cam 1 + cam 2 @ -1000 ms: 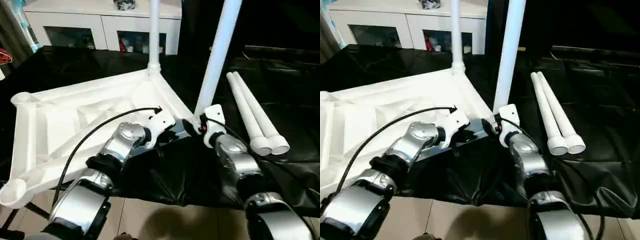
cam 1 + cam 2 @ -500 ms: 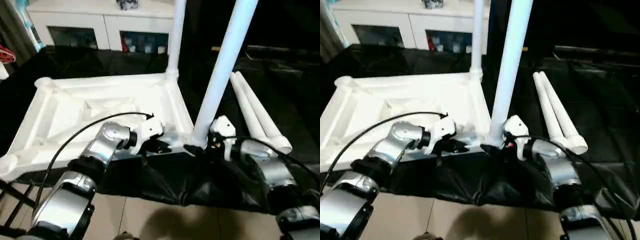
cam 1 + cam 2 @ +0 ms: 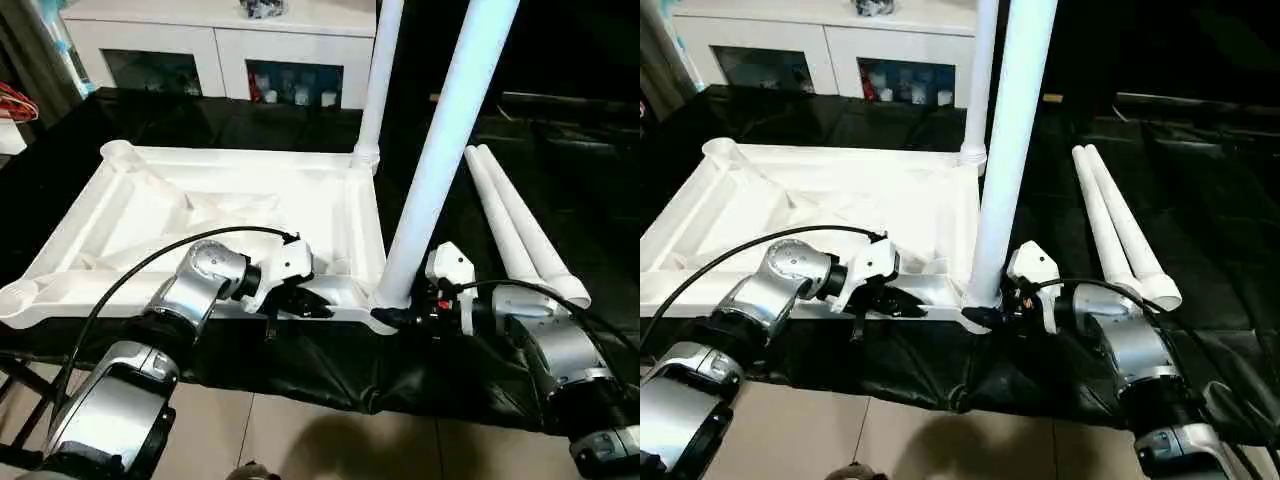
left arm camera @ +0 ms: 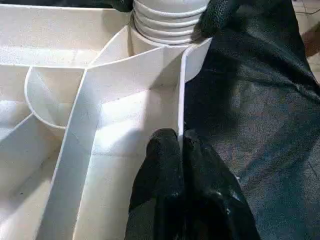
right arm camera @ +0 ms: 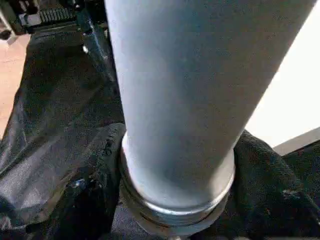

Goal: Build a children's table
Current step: Rotate leg to tighten

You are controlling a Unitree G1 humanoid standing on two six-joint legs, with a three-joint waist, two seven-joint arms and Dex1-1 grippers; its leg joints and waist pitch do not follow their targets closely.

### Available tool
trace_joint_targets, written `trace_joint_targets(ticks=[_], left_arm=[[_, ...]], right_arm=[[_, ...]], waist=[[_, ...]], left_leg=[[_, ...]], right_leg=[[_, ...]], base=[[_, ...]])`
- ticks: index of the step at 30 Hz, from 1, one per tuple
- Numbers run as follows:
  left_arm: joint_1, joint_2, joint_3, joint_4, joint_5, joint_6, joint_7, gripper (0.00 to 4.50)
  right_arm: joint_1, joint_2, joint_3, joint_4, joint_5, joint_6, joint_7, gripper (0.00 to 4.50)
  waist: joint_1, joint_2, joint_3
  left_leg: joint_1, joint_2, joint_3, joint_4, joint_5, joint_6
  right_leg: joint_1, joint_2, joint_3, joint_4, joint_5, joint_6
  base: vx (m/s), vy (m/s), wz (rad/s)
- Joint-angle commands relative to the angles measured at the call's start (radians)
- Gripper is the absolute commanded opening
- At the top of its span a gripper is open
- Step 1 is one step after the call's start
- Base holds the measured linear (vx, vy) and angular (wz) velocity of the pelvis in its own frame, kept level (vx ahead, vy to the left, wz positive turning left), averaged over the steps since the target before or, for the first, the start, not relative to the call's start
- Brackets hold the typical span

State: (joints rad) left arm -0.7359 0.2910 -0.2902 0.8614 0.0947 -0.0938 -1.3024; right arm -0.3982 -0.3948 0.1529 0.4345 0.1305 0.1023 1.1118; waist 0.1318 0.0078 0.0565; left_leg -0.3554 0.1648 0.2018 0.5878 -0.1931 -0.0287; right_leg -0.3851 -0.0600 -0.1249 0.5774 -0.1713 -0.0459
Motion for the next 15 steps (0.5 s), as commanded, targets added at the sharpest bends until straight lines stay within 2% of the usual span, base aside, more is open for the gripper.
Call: trace_joint_targets(ticks=[1,4,8,10,12,13,15], left_arm=[[-0.025,-0.031,0.038,-0.005,-0.021,0.01,0.106,0.0],[-0.038,-0.061,0.046,0.013,-0.011,0.026,0.174,0.0],[-0.062,-0.142,0.048,0.028,0.007,0.076,0.316,0.0],[-0.073,-0.171,0.049,0.036,0.015,0.097,0.37,0.0],[-0.081,-0.19,0.049,0.044,0.021,0.106,0.406,0.0],[-0.088,-0.207,0.05,0.051,0.026,0.115,0.441,0.0],[-0.1,-0.24,0.053,0.063,0.038,0.131,0.513,0.0]], right_arm=[[0.009,0.063,0.029,-0.002,0.018,-0.004,-0.039,2.71],[-0.005,0.11,0.0,0.051,-0.004,-0.031,-0.151,2.7],[-0.064,0.231,-0.073,0.181,-0.047,-0.008,-0.479,2.7],[-0.092,0.271,-0.096,0.225,-0.057,0.003,-0.585,2.7],[-0.115,0.298,-0.112,0.258,-0.062,0.013,-0.653,2.7],[-0.136,0.32,-0.122,0.286,-0.067,0.018,-0.708,2.7],[-0.174,0.357,-0.128,0.341,-0.092,0.015,-0.815,2.7]], waist=[[0.0,-0.012,-0.067],[-0.01,-0.013,-0.064],[-0.03,-0.01,-0.062],[-0.035,-0.009,-0.065],[-0.035,-0.008,-0.067],[-0.04,-0.004,-0.069],[-0.043,-0.003,-0.069]], left_leg=[[0.01,0.092,-0.042,-0.064,-0.148,0.078],[0.013,0.086,-0.044,-0.065,-0.173,0.056],[0.017,0.086,-0.048,-0.069,-0.194,0.033],[0.017,0.085,-0.048,-0.068,-0.182,0.031],[0.012,0.084,-0.046,-0.066,-0.16,0.044],[0.011,0.086,-0.047,-0.067,-0.147,0.044],[0.014,0.087,-0.046,-0.067,-0.145,0.039]], right_leg=[[0.046,-0.13,0.076,-0.076,-0.314,-0.134],[0.045,-0.133,0.074,-0.086,-0.381,-0.122],[0.041,-0.132,0.074,-0.091,-0.411,-0.122],[0.043,-0.132,0.077,-0.088,-0.385,-0.127],[0.048,-0.132,0.079,-0.082,-0.337,-0.134],[0.045,-0.129,0.08,-0.076,-0.297,-0.148],[0.044,-0.129,0.08,-0.072,-0.269,-0.164]], base=[[0.0,0.0,0.0],[0.0,0.0,0.0],[0.0,0.0,0.0],[0.0,0.0,0.0],[0.0,0.0,0.0],[0.0,0.0,0.0],[0.0,0.0,0.0]])
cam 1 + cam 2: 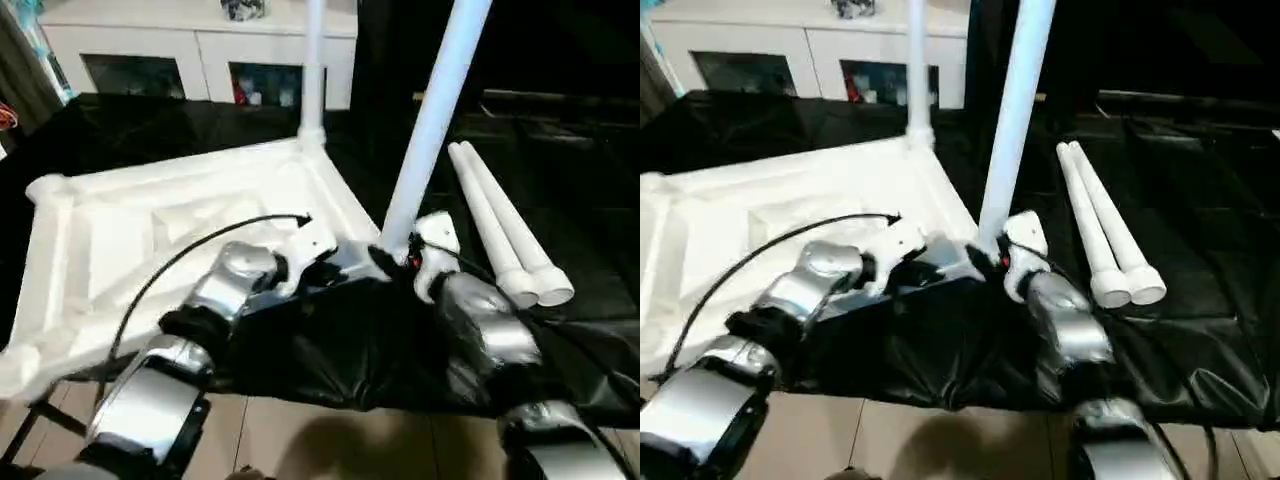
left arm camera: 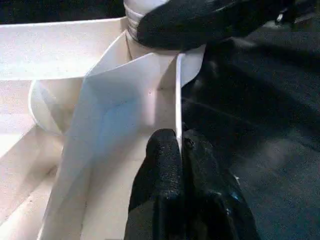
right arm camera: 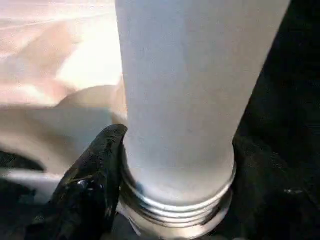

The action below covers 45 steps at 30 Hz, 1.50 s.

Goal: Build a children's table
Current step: Rotate leg to tighten

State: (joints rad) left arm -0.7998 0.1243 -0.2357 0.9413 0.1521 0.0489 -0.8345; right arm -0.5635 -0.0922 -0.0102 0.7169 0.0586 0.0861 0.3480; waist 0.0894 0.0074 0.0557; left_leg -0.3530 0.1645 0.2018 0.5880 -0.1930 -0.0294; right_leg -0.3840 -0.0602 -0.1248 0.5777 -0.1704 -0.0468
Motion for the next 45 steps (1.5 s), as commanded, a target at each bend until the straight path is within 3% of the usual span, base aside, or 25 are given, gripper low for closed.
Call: trace_joint_targets(ticks=[1,3,5,11,13,19,25,28,32,37,39,45], left_arm=[[-0.038,-0.093,-0.003,-0.015,-0.01,-0.007,0.081,0.0],[-0.037,-0.105,-0.005,-0.016,-0.008,-0.008,0.093,0.0],[-0.034,-0.11,-0.011,-0.022,-0.006,-0.009,0.092,0.0],[-0.022,-0.082,-0.023,-0.028,0.002,-0.028,0.059,0.0],[-0.012,-0.057,-0.028,-0.036,0.001,-0.05,0.017,0.0],[0.025,0.026,-0.043,-0.076,-0.018,-0.111,-0.149,0.0],[0.035,0.07,-0.046,-0.089,-0.03,-0.135,-0.234,0.0],[0.043,0.111,-0.046,-0.097,-0.042,-0.152,-0.312,0.0],[0.045,0.127,-0.044,-0.1,-0.055,-0.155,-0.351,0.0],[0.049,0.158,-0.045,-0.095,-0.061,-0.167,-0.413,0.0],[0.048,0.165,-0.047,-0.093,-0.065,-0.169,-0.428,0.0],[0.049,0.169,-0.046,-0.093,-0.067,-0.171,-0.441,0.0]], right_arm=[[-0.029,0.078,0.034,0.096,-0.034,0.008,-0.088,2.7],[-0.041,0.093,0.026,0.12,-0.028,-0.018,-0.096,2.7],[-0.05,0.104,0.012,0.136,-0.018,-0.035,-0.105,3.26],[-0.061,0.087,0.023,0.138,-0.03,-0.068,-0.061,3.83],[-0.057,0.057,0.038,0.134,-0.042,-0.09,-0.012,3.83],[-0.025,-0.052,0.085,0.074,-0.046,-0.12,0.212,3.83],[-0.001,-0.13,0.117,0.038,-0.049,-0.137,0.358,3.83],[0.032,-0.193,0.139,-0.038,-0.003,-0.122,0.534,3.83],[0.058,-0.221,0.157,-0.097,0.029,-0.097,0.635,3.83],[0.101,-0.266,0.201,-0.173,0.053,-0.067,0.767,3.47],[0.112,-0.271,0.206,-0.193,0.055,-0.056,0.789,3.14],[0.125,-0.268,0.207,-0.225,0.068,-0.031,0.8,2.78]], waist=[[-0.001,-0.002,-0.068],[0.0,-0.004,-0.067],[0.001,-0.003,-0.067],[0.001,-0.001,-0.068],[0.002,0.003,-0.068],[0.008,0.0,-0.069],[0.01,-0.001,-0.065],[0.016,-0.003,-0.065],[0.027,-0.006,-0.069],[0.035,-0.004,-0.068],[0.038,-0.004,-0.068],[0.041,-0.004,-0.069]], left_leg=[[0.013,0.088,-0.046,-0.068,-0.15,0.034],[0.012,0.084,-0.044,-0.066,-0.16,0.039],[0.01,0.084,-0.044,-0.066,-0.161,0.048],[0.011,0.087,-0.045,-0.067,-0.169,0.051],[0.01,0.085,-0.044,-0.066,-0.169,0.055],[0.004,0.088,-0.041,-0.062,-0.143,0.088],[0.007,0.09,-0.041,-0.064,-0.173,0.079],[0.005,0.091,-0.041,-0.064,-0.172,0.089],[0.005,0.092,-0.039,-0.061,-0.146,0.1],[0.005,0.094,-0.041,-0.061,-0.147,0.094],[0.006,0.094,-0.042,-0.062,-0.148,0.091],[0.007,0.094,-0.042,-0.062,-0.141,0.083]], right_leg=[[0.044,-0.129,0.08,-0.073,-0.266,-0.168],[0.047,-0.132,0.081,-0.076,-0.267,-0.169],[0.048,-0.132,0.081,-0.076,-0.268,-0.165],[0.048,-0.131,0.082,-0.072,-0.246,-0.17],[0.049,-0.132,0.081,-0.074,-0.253,-0.168],[0.053,-0.129,0.079,-0.067,-0.215,-0.175],[0.049,-0.127,0.077,-0.074,-0.287,-0.161],[0.051,-0.126,0.078,-0.074,-0.292,-0.147],[0.05,-0.128,0.078,-0.067,-0.254,-0.162],[0.046,-0.129,0.077,-0.069,-0.277,-0.152],[0.046,-0.128,0.077,-0.07,-0.286,-0.146],[0.046,-0.128,0.077,-0.068,-0.272,-0.151]], base=[[0.0,0.0,0.0],[0.0,0.0,0.0],[0.0,0.0,0.0],[0.0,0.0,0.0],[0.0,0.0,0.0],[0.0,0.0,0.0],[0.0,0.0,0.0],[0.0,0.0,0.0],[0.0,0.0,0.0],[0.0,0.0,0.0],[0.0,0.0,0.0],[0.0,0.0,0.0]])
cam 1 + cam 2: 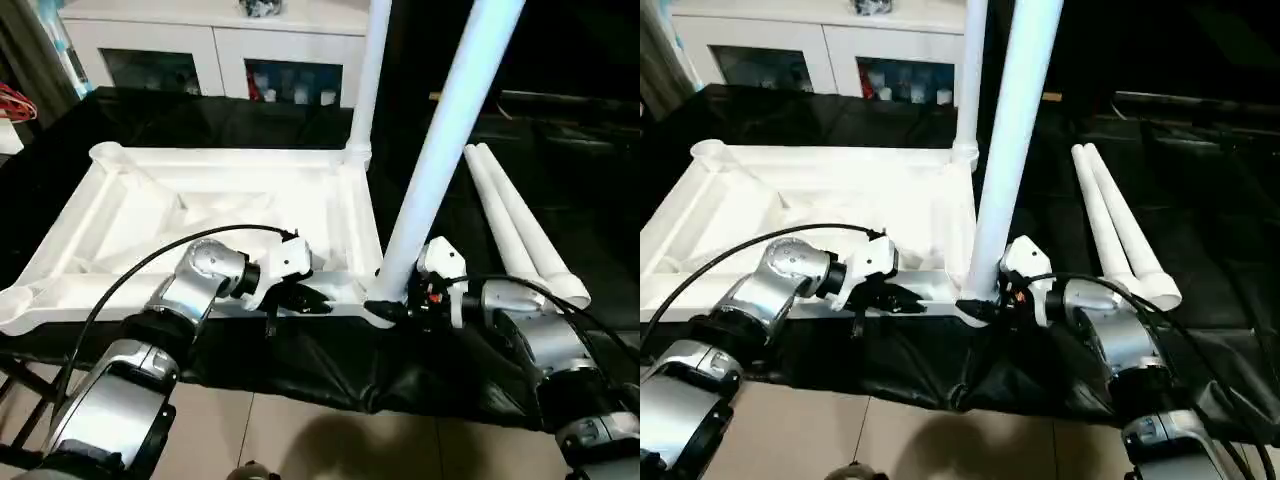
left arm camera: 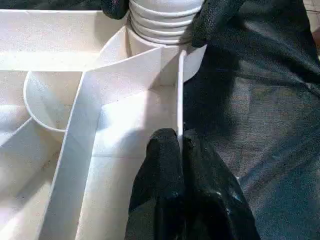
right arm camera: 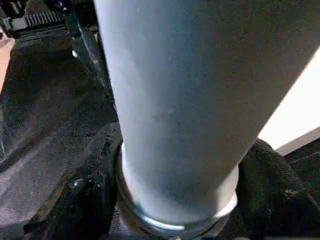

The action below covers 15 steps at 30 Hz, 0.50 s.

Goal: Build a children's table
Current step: Rotate leg to tighten

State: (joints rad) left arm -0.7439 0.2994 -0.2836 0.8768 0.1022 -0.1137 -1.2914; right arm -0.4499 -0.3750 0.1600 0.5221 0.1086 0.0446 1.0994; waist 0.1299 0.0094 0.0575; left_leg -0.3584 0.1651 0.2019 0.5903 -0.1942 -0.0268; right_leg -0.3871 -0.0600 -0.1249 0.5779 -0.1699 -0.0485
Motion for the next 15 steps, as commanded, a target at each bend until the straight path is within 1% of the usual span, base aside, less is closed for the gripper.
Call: trace_joint_targets(ticks=[1,3,4,5,6,7,8,9,10,11,12,13,14,15], left_arm=[[-0.005,-0.009,0.003,-0.031,-0.016,-0.008,0.016,0.0],[-0.001,-0.015,0.006,-0.036,-0.019,-0.001,0.021,0.0],[-0.001,-0.025,0.008,-0.035,-0.017,0.005,0.044,0.0],[-0.002,-0.029,0.009,-0.034,-0.016,0.007,0.052,0.0],[-0.005,-0.038,0.011,-0.029,-0.014,0.011,0.073,0.0],[-0.012,-0.049,0.014,-0.02,-0.006,0.027,0.109,0.0],[-0.021,-0.064,0.017,-0.008,0.004,0.04,0.155,0.0],[-0.024,-0.069,0.018,-0.005,0.006,0.046,0.168,0.0],[-0.041,-0.097,0.023,0.015,0.019,0.075,0.237,0.0],[-0.049,-0.111,0.023,0.024,0.027,0.081,0.272,0.0],[-0.053,-0.118,0.024,0.028,0.03,0.085,0.285,0.0],[-0.065,-0.143,0.024,0.041,0.038,0.099,0.333,0.0],[-0.08,-0.175,0.027,0.057,0.046,0.117,0.392,0.0],[-0.08,-0.175,0.027,0.057,0.046,0.117,0.392,0.0]], right_arm=[[0.018,0.018,0.039,-0.044,0.022,0.02,0.046,2.79],[0.023,0.032,0.029,-0.048,0.034,0.036,0.031,2.75],[0.021,0.053,0.014,-0.035,0.036,0.048,-0.011,2.75],[0.02,0.061,0.008,-0.03,0.036,0.053,-0.027,2.75],[0.014,0.082,-0.009,-0.012,0.031,0.059,-0.077,2.74],[0.006,0.1,-0.022,0.01,0.021,0.055,-0.132,2.74],[-0.004,0.122,-0.036,0.037,0.007,0.048,-0.201,2.74],[-0.008,0.129,-0.039,0.046,0.002,0.047,-0.223,2.73],[-0.028,0.168,-0.06,0.096,-0.024,0.042,-0.348,2.73],[-0.038,0.188,-0.071,0.118,-0.032,0.043,-0.411,2.73],[-0.042,0.196,-0.075,0.127,-0.035,0.045,-0.436,2.73],[-0.058,0.227,-0.094,0.159,-0.042,0.049,-0.529,2.73],[-0.08,0.265,-0.121,0.196,-0.046,0.058,-0.638,2.73],[-0.08,0.265,-0.121,0.196,-0.046,0.058,-0.638,2.73]], waist=[[0.001,-0.006,-0.07],[0.003,-0.006,-0.072],[0.004,-0.008,-0.071],[0.005,-0.007,-0.071],[0.004,-0.009,-0.07],[0.002,-0.008,-0.069],[-0.001,-0.008,-0.068],[-0.007,-0.007,-0.065],[-0.016,-0.01,-0.062],[-0.019,-0.008,-0.062],[-0.025,-0.01,-0.061],[-0.027,-0.008,-0.062],[-0.028,-0.008,-0.062],[-0.033,-0.008,-0.064]], left_leg=[[0.012,0.094,-0.042,-0.065,-0.14,0.08],[0.013,0.094,-0.042,-0.064,-0.136,0.081],[0.011,0.094,-0.042,-0.064,-0.132,0.081],[0.012,0.094,-0.042,-0.064,-0.132,0.079],[0.012,0.094,-0.043,-0.066,-0.14,0.072],[0.014,0.093,-0.044,-0.067,-0.154,0.063],[0.015,0.093,-0.043,-0.068,-0.158,0.057],[0.018,0.093,-0.045,-0.07,-0.178,0.043],[0.02,0.091,-0.046,-0.071,-0.2,0.027],[0.023,0.088,-0.049,-0.072,-0.211,0.02],[0.02,0.086,-0.05,-0.071,-0.212,0.017],[0.024,0.086,-0.048,-0.071,-0.208,0.017],[0.026,0.087,-0.049,-0.072,-0.211,0.016],[0.023,0.086,-0.049,-0.073,-0.203,0.014]], right_leg=[[0.049,-0.128,0.077,-0.068,-0.272,-0.149],[0.049,-0.129,0.077,-0.068,-0.265,-0.151],[0.049,-0.13,0.078,-0.067,-0.265,-0.152],[0.048,-0.13,0.077,-0.068,-0.27,-0.15],[0.049,-0.131,0.077,-0.07,-0.287,-0.146],[0.047,-0.132,0.076,-0.073,-0.314,-0.142],[0.046,-0.132,0.076,-0.075,-0.324,-0.139],[0.043,-0.133,0.077,-0.082,-0.356,-0.137],[0.041,-0.134,0.076,-0.086,-0.402,-0.129],[0.041,-0.135,0.074,-0.089,-0.425,-0.126],[0.046,-0.136,0.074,-0.094,-0.447,-0.113],[0.041,-0.134,0.076,-0.096,-0.442,-0.11],[0.04,-0.133,0.076,-0.096,-0.438,-0.111],[0.041,-0.132,0.078,-0.092,-0.412,-0.116]], base=[[0.0,0.0,0.0],[0.0,0.0,0.0],[0.0,0.0,0.0],[0.0,0.0,0.0],[0.0,0.0,0.0],[0.0,0.0,0.0],[0.0,0.0,0.0],[0.0,0.0,0.0],[0.0,0.0,0.0],[0.0,0.0,0.0],[0.0,0.0,0.0],[0.0,0.0,0.0],[0.0,0.0,0.0],[0.0,0.0,0.0]])
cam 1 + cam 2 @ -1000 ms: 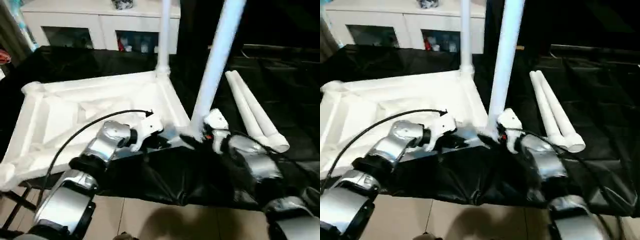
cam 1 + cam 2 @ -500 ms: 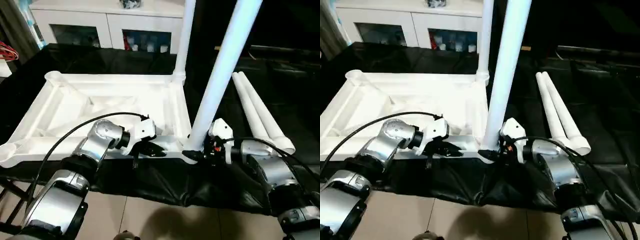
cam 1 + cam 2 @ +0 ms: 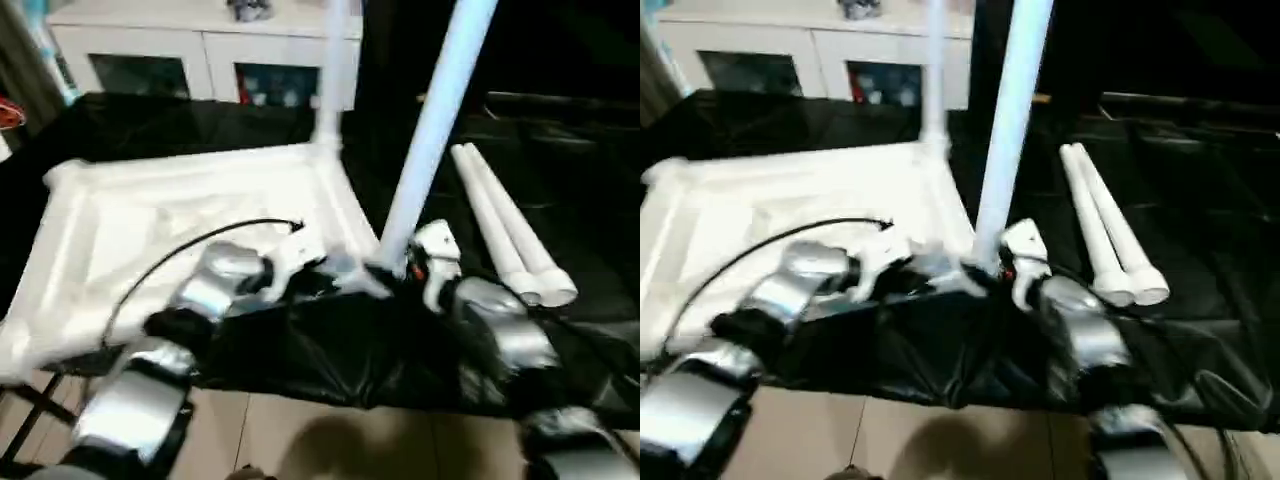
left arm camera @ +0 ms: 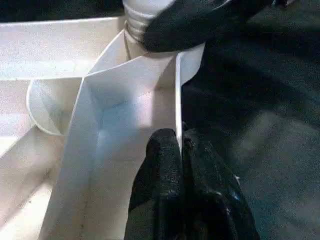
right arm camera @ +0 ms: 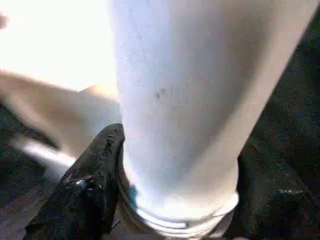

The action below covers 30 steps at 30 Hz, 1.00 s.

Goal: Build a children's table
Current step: Rotate leg to tighten

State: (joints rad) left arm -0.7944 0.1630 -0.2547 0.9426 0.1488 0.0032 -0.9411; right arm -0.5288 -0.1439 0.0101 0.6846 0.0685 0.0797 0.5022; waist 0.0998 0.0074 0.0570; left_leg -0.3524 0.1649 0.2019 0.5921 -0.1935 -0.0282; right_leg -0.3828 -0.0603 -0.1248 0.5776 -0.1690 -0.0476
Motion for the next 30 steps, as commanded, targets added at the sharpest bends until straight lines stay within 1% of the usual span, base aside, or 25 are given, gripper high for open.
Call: trace_joint_targets(ticks=[1,2,3,4,5,6,7,8,10,11,12,13,14,15,16,17,18,21,22,23,24,25,27,29,30], left_arm=[[-0.049,-0.079,0.0,0.01,0.009,0.02,0.126,0.0],[-0.05,-0.081,0.0,0.011,0.009,0.021,0.131,0.0],[-0.055,-0.093,-0.001,0.017,0.013,0.025,0.155,0.0],[-0.059,-0.105,0.0,0.021,0.014,0.029,0.176,0.0],[-0.059,-0.105,0.0,0.021,0.014,0.029,0.176,0.0],[-0.068,-0.13,0.008,0.032,0.016,0.041,0.23,0.0],[-0.071,-0.138,0.009,0.036,0.019,0.043,0.246,0.0],[-0.072,-0.144,0.009,0.038,0.02,0.043,0.254,0.0],[-0.075,-0.152,0.009,0.046,0.022,0.038,0.268,0.0],[-0.072,-0.152,0.006,0.046,0.022,0.029,0.262,0.0],[-0.069,-0.15,0.004,0.044,0.022,0.024,0.254,0.0],[-0.06,-0.14,-0.002,0.034,0.021,0.008,0.227,0.0],[-0.058,-0.138,-0.004,0.031,0.02,0.005,0.22,0.0],[-0.052,-0.13,-0.006,0.026,0.019,0.001,0.205,0.0],[-0.04,-0.112,-0.01,0.016,0.014,-0.015,0.167,0.0],[-0.037,-0.108,-0.01,0.013,0.013,-0.018,0.157,0.0],[-0.029,-0.095,-0.011,0.006,0.01,-0.03,0.129,0.0],[-0.019,-0.076,-0.013,-0.005,0.004,-0.041,0.091,0.0],[-0.008,-0.054,-0.015,-0.017,-0.003,-0.052,0.046,0.0],[-0.003,-0.038,-0.017,-0.023,-0.007,-0.06,0.017,0.0],[-0.001,-0.035,-0.018,-0.024,-0.007,-0.063,0.011,0.0],[0.007,-0.013,-0.021,-0.032,-0.013,-0.082,-0.035,0.0],[0.009,-0.006,-0.022,-0.034,-0.016,-0.087,-0.05,0.0],[0.014,0.015,-0.023,-0.045,-0.023,-0.096,-0.097,0.0],[0.014,0.015,-0.023,-0.045,-0.023,-0.096,-0.097,0.0]], right_arm=[[-0.033,0.079,-0.006,0.081,-0.008,0.043,-0.169,2.73],[-0.035,0.081,-0.008,0.084,-0.009,0.044,-0.176,2.73],[-0.045,0.092,-0.009,0.096,-0.013,0.044,-0.2,2.73],[-0.054,0.103,-0.007,0.107,-0.018,0.04,-0.223,2.73],[-0.054,0.103,-0.007,0.107,-0.018,0.04,-0.223,2.73],[-0.077,0.13,-0.014,0.139,-0.026,0.022,-0.269,2.73],[-0.086,0.14,-0.016,0.152,-0.03,0.011,-0.281,2.73],[-0.092,0.146,-0.013,0.161,-0.037,-0.004,-0.289,2.73],[-0.104,0.157,-0.016,0.184,-0.041,-0.035,-0.302,2.73],[-0.108,0.162,-0.02,0.189,-0.035,-0.039,-0.296,3.08],[-0.109,0.164,-0.024,0.188,-0.028,-0.039,-0.286,3.28],[-0.108,0.16,-0.025,0.18,-0.018,-0.039,-0.26,3.45],[-0.108,0.159,-0.024,0.179,-0.017,-0.039,-0.254,3.52],[-0.107,0.15,-0.017,0.173,-0.02,-0.044,-0.236,3.52],[-0.102,0.125,0.006,0.163,-0.038,-0.062,-0.195,3.77],[-0.101,0.118,0.011,0.162,-0.042,-0.066,-0.182,3.77],[-0.099,0.098,0.021,0.158,-0.049,-0.077,-0.148,3.77],[-0.095,0.071,0.03,0.156,-0.053,-0.09,-0.099,3.77],[-0.089,0.036,0.043,0.15,-0.061,-0.107,-0.038,3.77],[-0.084,0.01,0.055,0.143,-0.07,-0.12,-0.001,3.77],[-0.083,0.005,0.056,0.141,-0.071,-0.122,0.009,3.77],[-0.075,-0.028,0.066,0.127,-0.072,-0.132,0.077,3.77],[-0.072,-0.038,0.068,0.122,-0.069,-0.133,0.1,3.77],[-0.063,-0.073,0.079,0.101,-0.06,-0.141,0.176,3.77],[-0.063,-0.073,0.079,0.101,-0.06,-0.141,0.176,3.77]], waist=[[-0.002,-0.004,-0.066],[-0.004,-0.004,-0.067],[-0.002,-0.001,-0.069],[0.0,-0.003,-0.07],[0.0,-0.003,-0.07],[-0.001,0.002,-0.072],[-0.002,0.0,-0.07],[-0.002,-0.002,-0.069],[0.0,-0.001,-0.068],[0.0,0.0,-0.068],[-0.001,-0.001,-0.068],[-0.001,0.0,-0.067],[-0.001,0.0,-0.068],[-0.002,0.0,-0.067],[-0.003,0.0,-0.068],[-0.003,-0.002,-0.068],[-0.003,0.002,-0.069],[-0.007,0.0,-0.07],[-0.005,-0.002,-0.071],[-0.004,-0.001,-0.07],[-0.004,0.0,-0.069],[-0.001,-0.001,-0.068],[-0.001,0.0,-0.068],[-0.001,-0.002,-0.067],[0.001,-0.001,-0.067]], left_leg=[[0.017,0.088,-0.049,-0.073,-0.188,0.015],[0.018,0.087,-0.048,-0.073,-0.183,0.016],[0.016,0.086,-0.047,-0.072,-0.172,0.019],[0.012,0.086,-0.046,-0.071,-0.153,0.031],[0.012,0.086,-0.046,-0.071,-0.153,0.031],[0.012,0.088,-0.045,-0.07,-0.142,0.038],[0.011,0.086,-0.044,-0.071,-0.146,0.039],[0.012,0.084,-0.044,-0.07,-0.155,0.039],[0.012,0.084,-0.044,-0.07,-0.17,0.042],[0.013,0.085,-0.044,-0.071,-0.175,0.042],[0.013,0.087,-0.046,-0.073,-0.181,0.042],[0.013,0.088,-0.046,-0.074,-0.184,0.042],[0.012,0.088,-0.046,-0.074,-0.185,0.044],[0.012,0.089,-0.047,-0.074,-0.185,0.043],[0.012,0.088,-0.046,-0.074,-0.185,0.044],[0.009,0.085,-0.045,-0.072,-0.18,0.05],[0.008,0.086,-0.046,-0.071,-0.171,0.053],[0.007,0.086,-0.044,-0.069,-0.154,0.066],[0.005,0.085,-0.044,-0.067,-0.149,0.072],[0.003,0.086,-0.044,-0.067,-0.145,0.076],[0.003,0.086,-0.041,-0.066,-0.148,0.084],[0.003,0.086,-0.041,-0.066,-0.151,0.087],[0.004,0.09,-0.041,-0.067,-0.159,0.085],[0.006,0.091,-0.042,-0.068,-0.165,0.08],[0.006,0.091,-0.042,-0.067,-0.164,0.081]], right_leg=[[0.038,-0.133,0.081,-0.087,-0.378,-0.125],[0.037,-0.131,0.081,-0.084,-0.359,-0.134],[0.04,-0.13,0.08,-0.081,-0.324,-0.142],[0.044,-0.131,0.081,-0.075,-0.276,-0.153],[0.044,-0.131,0.081,-0.075,-0.276,-0.153],[0.042,-0.13,0.082,-0.068,-0.231,-0.166],[0.042,-0.13,0.082,-0.071,-0.234,-0.165],[0.045,-0.131,0.081,-0.074,-0.251,-0.167],[0.045,-0.132,0.08,-0.08,-0.287,-0.154],[0.044,-0.132,0.08,-0.08,-0.293,-0.151],[0.044,-0.131,0.08,-0.079,-0.293,-0.15],[0.044,-0.131,0.08,-0.079,-0.289,-0.151],[0.045,-0.131,0.081,-0.077,-0.284,-0.151],[0.045,-0.132,0.082,-0.076,-0.276,-0.155],[0.046,-0.132,0.081,-0.077,-0.275,-0.156],[0.049,-0.132,0.081,-0.075,-0.27,-0.157],[0.049,-0.133,0.081,-0.073,-0.256,-0.161],[0.049,-0.131,0.081,-0.07,-0.237,-0.169],[0.053,-0.133,0.079,-0.069,-0.233,-0.173],[0.053,-0.133,0.08,-0.069,-0.228,-0.174],[0.05,-0.13,0.079,-0.07,-0.23,-0.174],[0.052,-0.127,0.077,-0.07,-0.238,-0.171],[0.049,-0.129,0.078,-0.07,-0.252,-0.168],[0.049,-0.129,0.078,-0.072,-0.269,-0.165],[0.049,-0.129,0.078,-0.071,-0.274,-0.163]], base=[[0.0,0.0,0.0],[0.0,0.0,0.0],[0.0,0.0,0.0],[0.0,0.0,0.0],[0.0,0.0,0.0],[0.0,0.0,0.0],[0.0,0.0,0.0],[0.0,0.0,0.0],[0.0,0.0,0.0],[0.0,0.0,0.0],[0.0,0.0,0.0],[0.0,0.0,0.0],[0.0,0.0,0.0],[0.0,0.0,0.0],[0.0,0.0,0.0],[0.0,0.0,0.0],[0.0,0.0,0.0],[0.0,0.0,0.0],[0.0,0.0,0.0],[0.0,0.0,0.0],[0.0,0.0,0.0],[0.0,0.0,0.0],[0.0,0.0,0.0],[0.0,0.0,0.0],[0.0,0.0,0.0]])
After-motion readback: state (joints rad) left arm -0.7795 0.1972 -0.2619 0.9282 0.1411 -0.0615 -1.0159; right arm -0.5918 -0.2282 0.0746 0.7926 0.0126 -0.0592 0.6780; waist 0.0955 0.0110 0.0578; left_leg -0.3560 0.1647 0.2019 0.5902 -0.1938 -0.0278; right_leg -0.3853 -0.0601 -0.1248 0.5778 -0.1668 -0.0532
